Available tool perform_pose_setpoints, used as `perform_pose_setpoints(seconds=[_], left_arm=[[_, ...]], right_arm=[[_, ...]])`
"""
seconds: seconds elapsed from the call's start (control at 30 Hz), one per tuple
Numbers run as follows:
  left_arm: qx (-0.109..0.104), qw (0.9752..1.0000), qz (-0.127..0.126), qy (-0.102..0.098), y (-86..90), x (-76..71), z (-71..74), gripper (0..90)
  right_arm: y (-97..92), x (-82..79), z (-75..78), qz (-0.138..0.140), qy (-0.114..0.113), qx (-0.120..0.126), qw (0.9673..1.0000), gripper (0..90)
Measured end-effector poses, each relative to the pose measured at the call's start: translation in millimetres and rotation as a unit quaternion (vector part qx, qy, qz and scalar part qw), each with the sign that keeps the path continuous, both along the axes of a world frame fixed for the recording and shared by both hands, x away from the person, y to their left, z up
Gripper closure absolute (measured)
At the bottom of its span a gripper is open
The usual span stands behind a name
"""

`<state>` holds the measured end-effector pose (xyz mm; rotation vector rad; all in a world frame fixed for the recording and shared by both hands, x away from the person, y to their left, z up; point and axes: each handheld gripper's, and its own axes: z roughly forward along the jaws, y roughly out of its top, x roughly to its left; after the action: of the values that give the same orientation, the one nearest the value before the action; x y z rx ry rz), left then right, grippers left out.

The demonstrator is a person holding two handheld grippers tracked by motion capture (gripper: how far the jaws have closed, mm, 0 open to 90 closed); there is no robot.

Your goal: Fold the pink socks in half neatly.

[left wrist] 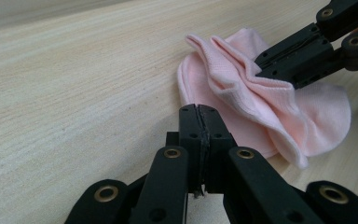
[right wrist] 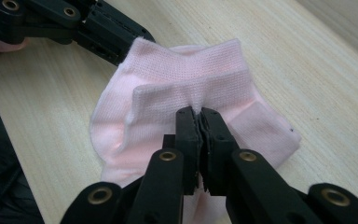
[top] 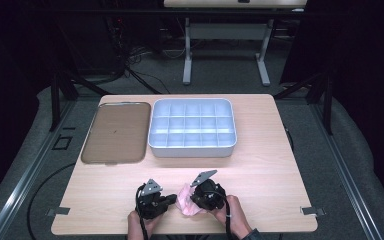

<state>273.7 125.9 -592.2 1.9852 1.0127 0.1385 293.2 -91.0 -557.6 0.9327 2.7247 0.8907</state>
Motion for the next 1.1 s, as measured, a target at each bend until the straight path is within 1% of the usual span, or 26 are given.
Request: perform_pose_setpoints(seconds=[0.03,0.1,0.13,0.17,0.2,0.27,0.4,0.43,0.5,0.53,0.63,0.67,0.83,0.9,0.93,0.97,1.07,1.1], left_arm=[[-0.001,1.0,0.001,0.0,-0.1,0.0,-0.1,88.8],[-0.001,1.0,0.0,0.001,0.1,0.2,0.0,88.8],[-0.001,1.0,0.0,0.001,0.2,0.3,-0.1,88.8],[-0.002,1.0,0.0,0.001,0.2,0.5,-0.2,88.8],[-0.002,1.0,-0.001,0.002,0.3,0.7,-0.2,88.8],[-0.005,1.0,-0.004,0.007,1.0,1.5,-0.1,88.8],[-0.004,1.0,-0.005,0.007,0.8,1.6,0.0,88.8],[-0.003,1.0,-0.005,0.007,0.8,1.6,-0.1,88.8],[-0.003,1.0,-0.005,0.007,0.8,1.7,-0.1,88.8],[-0.004,1.0,-0.006,0.007,0.8,1.7,-0.1,88.8],[-0.005,0.9999,-0.006,0.008,0.9,1.9,-0.1,88.8],[-0.005,0.9999,-0.006,0.008,0.9,1.9,-0.1,88.8],[-0.003,0.9999,-0.007,0.007,0.9,1.8,-0.1,88.8],[-0.003,1.0,-0.007,0.005,0.8,1.6,-0.1,88.7],[-0.003,1.0,-0.007,0.006,0.7,1.5,-0.1,88.7],[-0.004,0.9999,-0.006,0.007,0.8,1.7,0.0,88.7],[-0.015,0.9998,-0.004,0.016,2.3,3.1,-0.3,87.0],[-0.016,0.9997,-0.003,0.017,3.5,3.4,0.1,84.7]], right_arm=[[-0.9,-0.1,1.3,-0.001,0.004,0.0,1.0,87.4],[-3.0,-0.7,3.5,-0.004,0.004,0.009,0.9999,87.5],[-4.5,-0.7,5.4,-0.003,0.008,0.011,0.9999,87.4],[-8.7,-0.6,9.0,-0.006,0.014,0.023,0.9996,87.4],[-8.7,-0.6,9.0,-0.006,0.014,0.023,0.9996,87.4],[-13.9,-0.5,13.5,-0.012,0.013,0.035,0.9992,87.5],[-21.9,0.3,20.6,-0.024,0.011,0.066,0.9974,87.7],[-22.3,0.3,21.8,-0.021,0.014,0.069,0.9973,87.7],[-20.7,0.6,22.9,-0.013,0.012,0.08,0.9966,87.7],[-18.4,0.7,22.6,-0.003,0.012,0.079,0.9968,87.7],[-9.1,1.8,18.9,0.009,0.013,0.072,0.9973,87.7],[-6.0,2.9,16.6,0.012,0.012,0.075,0.997,87.6],[6.0,6.4,9.1,0.014,0.01,0.043,0.9989,86.3],[8.7,7.1,5.6,0.015,0.013,0.037,0.9991,83.3],[10.3,6.7,3.3,0.012,0.008,0.036,0.9992,82.7],[10.7,6.8,2.5,0.018,0.008,0.028,0.9994,82.4],[12.3,5.9,-2.7,0.021,0.005,0.022,0.9995,80.4],[12.3,5.7,-4.0,0.017,0.005,0.026,0.9995,80.3]])
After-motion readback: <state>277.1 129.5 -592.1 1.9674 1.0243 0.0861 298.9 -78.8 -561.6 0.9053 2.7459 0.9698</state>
